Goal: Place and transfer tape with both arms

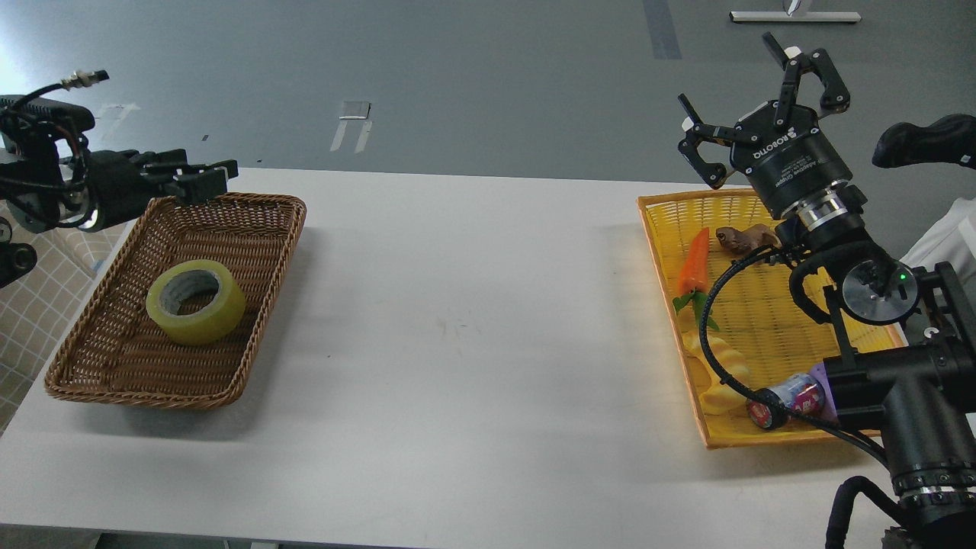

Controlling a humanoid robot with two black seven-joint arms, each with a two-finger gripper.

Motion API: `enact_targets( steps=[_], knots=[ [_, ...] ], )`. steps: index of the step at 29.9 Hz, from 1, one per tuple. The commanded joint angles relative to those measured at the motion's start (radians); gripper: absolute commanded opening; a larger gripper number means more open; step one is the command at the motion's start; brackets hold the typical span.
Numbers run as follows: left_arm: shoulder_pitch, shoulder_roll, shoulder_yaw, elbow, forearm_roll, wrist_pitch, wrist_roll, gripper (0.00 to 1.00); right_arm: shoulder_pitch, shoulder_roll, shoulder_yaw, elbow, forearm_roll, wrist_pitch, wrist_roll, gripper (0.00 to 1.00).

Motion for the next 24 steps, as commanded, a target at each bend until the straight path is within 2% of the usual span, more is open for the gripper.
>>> enact_targets(
  steps=[1,4,5,11,19,24],
  knots=[
    [-0.077,-0.013,-0.002,-0.035,-0.151,-0.046,0.002,0.88,0.002,-0.001,0.000,0.000,0.000,0.000,0.000,0.99],
    [-0.141,-0.053,-0.017,-0.053,-0.354,-0.105,0.002,0.92,0.003,-0.003,0.000,0.000,0.000,0.000,0.000,0.99],
    [-0.152,-0.085,-0.026,-0.052,-0.444,-0.123,0.002,0.97,0.006,-0.004,0.000,0.000,0.000,0.000,0.000,0.99],
    [-0.149,-0.217,-0.108,-0.041,-0.801,-0.189,0.002,0.98,0.021,-0.011,0.000,0.001,-0.002,0.000,-0.005,0.99],
    [-0.115,-0.338,-0.278,-0.033,-0.965,-0.195,0.000,0.98,0.092,-0.015,-0.004,-0.048,-0.008,0.000,-0.005,0.99],
    [-0.052,-0.432,-0.433,-0.033,-1.027,-0.244,0.000,0.98,0.123,-0.030,-0.009,-0.072,-0.009,0.000,-0.008,0.99]
  ],
)
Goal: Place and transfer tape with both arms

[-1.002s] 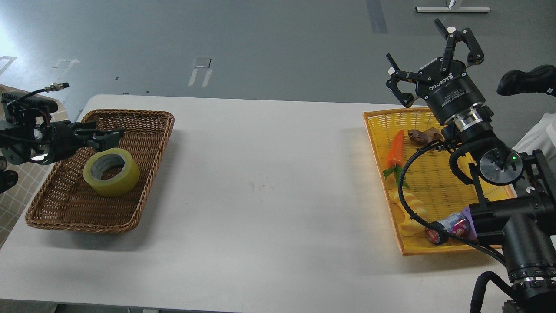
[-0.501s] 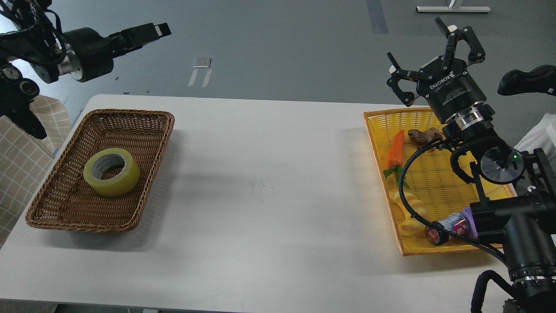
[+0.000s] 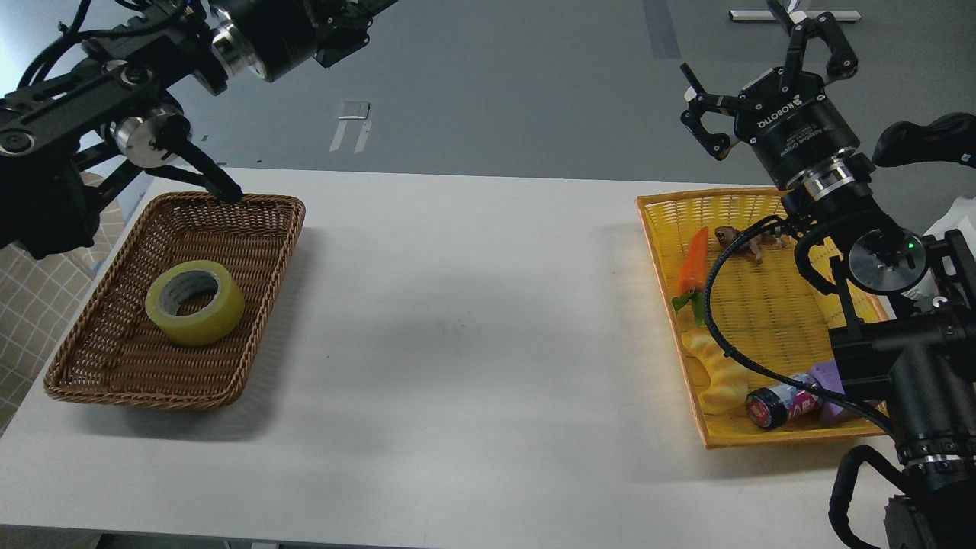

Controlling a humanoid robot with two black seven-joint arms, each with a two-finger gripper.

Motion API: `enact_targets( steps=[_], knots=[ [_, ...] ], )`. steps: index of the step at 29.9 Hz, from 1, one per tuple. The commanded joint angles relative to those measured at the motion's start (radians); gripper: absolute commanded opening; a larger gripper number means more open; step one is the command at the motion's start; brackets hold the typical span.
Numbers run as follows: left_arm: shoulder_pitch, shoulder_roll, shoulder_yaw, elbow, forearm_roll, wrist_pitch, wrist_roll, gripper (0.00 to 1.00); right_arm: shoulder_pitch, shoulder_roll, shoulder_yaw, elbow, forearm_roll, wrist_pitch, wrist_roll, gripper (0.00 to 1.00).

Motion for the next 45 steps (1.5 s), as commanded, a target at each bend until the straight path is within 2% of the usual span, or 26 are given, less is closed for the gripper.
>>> enact_targets(
  steps=[1,5,11,18,24,45],
  knots=[
    [0.041,-0.055,-0.097,0.000,-0.022,-0.033,0.000,0.98,0.016,-0.018,-0.001,-0.008,0.000,0.000,-0.001,0.99],
    [0.131,-0.126,-0.247,0.000,-0.033,-0.072,0.002,0.98,0.014,-0.034,-0.002,-0.008,0.000,0.000,-0.002,0.99],
    [0.215,-0.146,-0.346,0.000,-0.039,-0.151,0.000,0.98,0.019,-0.043,-0.034,-0.006,0.001,0.000,-0.004,0.99],
    [0.324,-0.175,-0.451,0.001,-0.037,-0.186,0.000,0.98,0.013,-0.029,-0.047,0.003,0.003,0.000,-0.004,0.99],
    [0.398,-0.198,-0.528,0.003,-0.037,-0.186,-0.041,0.98,0.011,-0.015,-0.067,0.006,0.004,0.000,-0.004,0.99],
    [0.404,-0.243,-0.533,0.030,-0.037,-0.186,-0.038,0.98,-0.078,0.026,-0.059,0.077,0.006,0.000,0.010,0.99]
  ],
)
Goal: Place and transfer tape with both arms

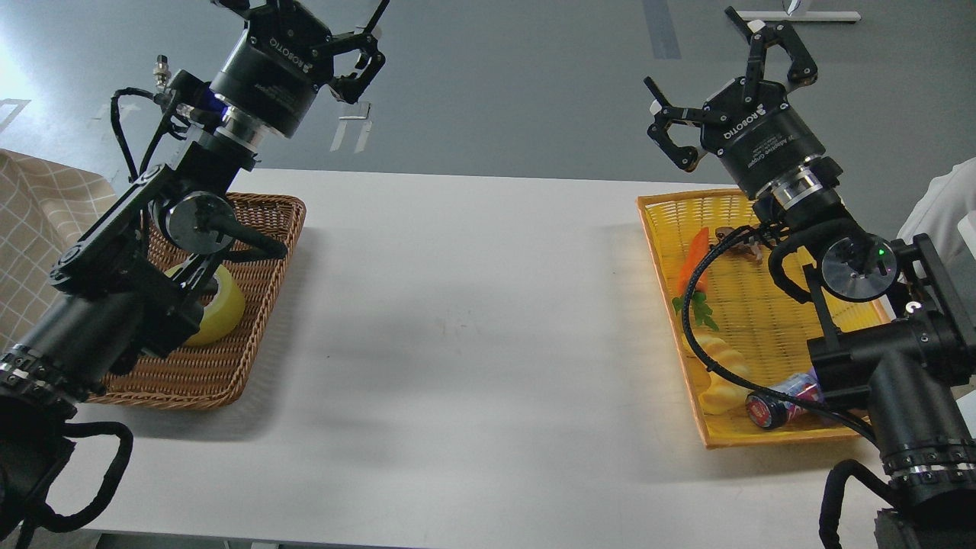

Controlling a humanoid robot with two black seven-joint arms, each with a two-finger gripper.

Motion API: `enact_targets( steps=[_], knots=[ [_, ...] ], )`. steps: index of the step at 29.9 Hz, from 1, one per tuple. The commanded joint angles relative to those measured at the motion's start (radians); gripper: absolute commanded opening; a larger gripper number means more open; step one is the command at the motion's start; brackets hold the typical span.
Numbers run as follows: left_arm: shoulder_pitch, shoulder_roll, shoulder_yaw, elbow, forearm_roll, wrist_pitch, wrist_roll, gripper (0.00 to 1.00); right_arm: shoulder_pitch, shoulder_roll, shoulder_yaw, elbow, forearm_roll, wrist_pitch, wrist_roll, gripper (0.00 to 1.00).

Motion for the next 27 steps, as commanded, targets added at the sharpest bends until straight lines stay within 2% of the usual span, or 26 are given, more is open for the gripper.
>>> enact_targets(
  steps=[1,12,18,23,27],
  knots=[
    [-0.001,-0.020,0.002,0.008,0.000,0.000,-0.003,0.98,-0.018,0.000,0.002,0.007,0.000,0.000,0.001,0.99],
    [0.002,-0.032,0.022,0.018,0.005,0.000,0.000,0.98,-0.042,-0.003,-0.003,-0.020,-0.002,0.000,0.001,0.99],
    [0.003,-0.052,0.023,0.099,0.015,0.000,0.000,0.98,-0.058,0.000,0.013,-0.018,0.001,0.000,0.001,0.99],
    [0.003,-0.083,0.095,0.182,0.015,0.000,0.000,0.98,-0.056,0.002,0.017,-0.010,0.003,0.000,0.002,0.99],
    [0.003,-0.085,0.121,0.193,0.018,0.000,0.000,0.98,-0.056,0.003,0.017,-0.006,0.003,0.000,0.002,0.99]
  ],
)
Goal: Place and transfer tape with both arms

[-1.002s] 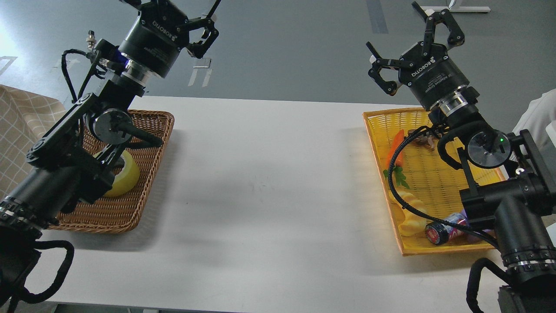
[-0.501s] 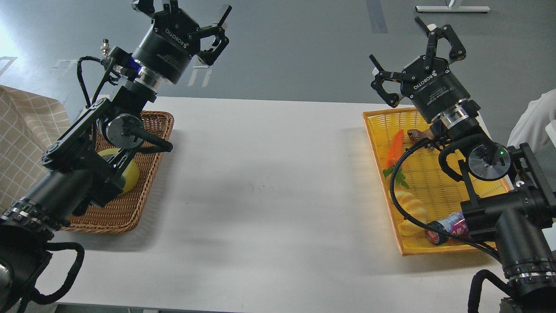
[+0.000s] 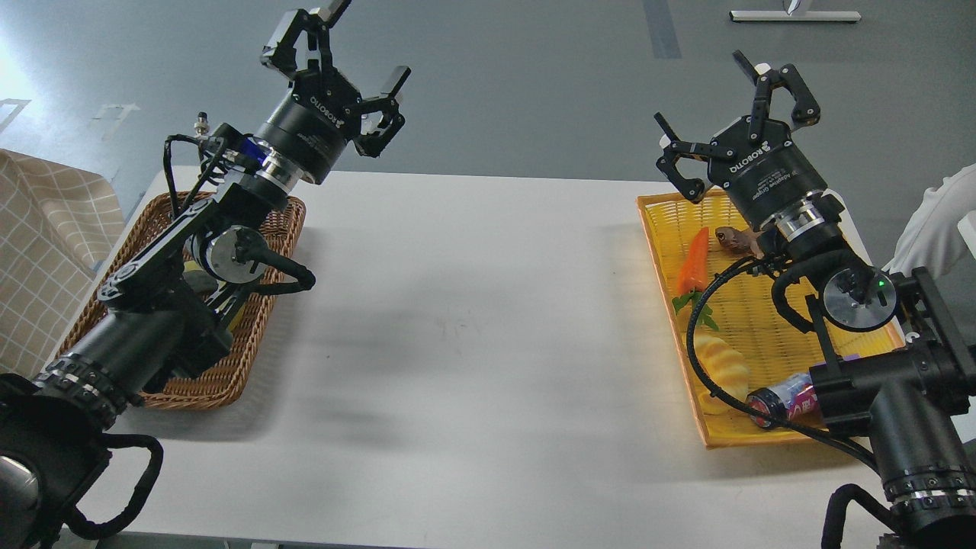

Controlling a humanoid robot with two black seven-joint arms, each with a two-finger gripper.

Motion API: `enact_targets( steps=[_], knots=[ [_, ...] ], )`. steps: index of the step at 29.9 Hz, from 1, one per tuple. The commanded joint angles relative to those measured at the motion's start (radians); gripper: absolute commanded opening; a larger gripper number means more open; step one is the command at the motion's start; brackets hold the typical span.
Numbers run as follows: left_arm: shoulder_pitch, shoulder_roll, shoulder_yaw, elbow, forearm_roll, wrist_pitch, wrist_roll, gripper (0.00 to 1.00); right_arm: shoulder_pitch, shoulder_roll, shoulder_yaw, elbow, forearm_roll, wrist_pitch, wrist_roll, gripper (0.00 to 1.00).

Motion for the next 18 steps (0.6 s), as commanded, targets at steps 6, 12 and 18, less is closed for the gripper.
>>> enact_targets(
  steps=[6,12,18],
  knots=[
    [0.000,0.004,0.045,0.008,0.003,0.000,-0.001,0.98,0.002,0.007,0.009,0.002,0.001,0.000,0.000,0.99],
    [0.008,0.011,0.045,-0.006,0.001,0.000,-0.001,0.98,0.004,0.007,0.009,0.002,-0.001,0.000,0.000,0.99],
    [0.006,0.004,0.044,-0.007,0.001,0.000,-0.002,0.98,0.004,0.007,0.011,0.005,0.001,0.000,0.000,0.99]
  ],
)
